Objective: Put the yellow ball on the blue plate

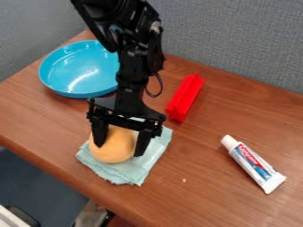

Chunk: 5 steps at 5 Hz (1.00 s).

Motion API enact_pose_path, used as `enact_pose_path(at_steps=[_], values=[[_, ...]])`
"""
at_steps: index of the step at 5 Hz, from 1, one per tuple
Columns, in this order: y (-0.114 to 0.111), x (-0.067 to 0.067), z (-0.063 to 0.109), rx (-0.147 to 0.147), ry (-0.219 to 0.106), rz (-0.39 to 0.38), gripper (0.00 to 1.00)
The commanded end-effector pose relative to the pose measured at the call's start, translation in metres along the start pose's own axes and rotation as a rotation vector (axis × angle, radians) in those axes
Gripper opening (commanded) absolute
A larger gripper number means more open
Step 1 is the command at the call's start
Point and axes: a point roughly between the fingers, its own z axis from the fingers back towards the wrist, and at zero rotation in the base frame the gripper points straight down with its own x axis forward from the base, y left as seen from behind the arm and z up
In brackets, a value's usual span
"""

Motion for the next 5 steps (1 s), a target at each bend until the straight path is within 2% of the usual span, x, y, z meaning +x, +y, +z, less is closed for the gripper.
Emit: enact_pose_path(at_steps=[1, 2, 3, 4, 5], values=[[-0.009, -0.002, -0.008, 0.005, 0.005, -0.019, 1.00], [-0.010, -0.002, -0.010, 0.006, 0.006, -0.013, 1.00], [-0.010, -0.001, -0.012, 0.005, 0.007, -0.007, 0.00], [-0.009, -0.001, -0.009, 0.005, 0.001, -0.009, 0.00], [-0.007, 0.001, 0.004, -0.011, 0.000, -0.020, 0.00]])
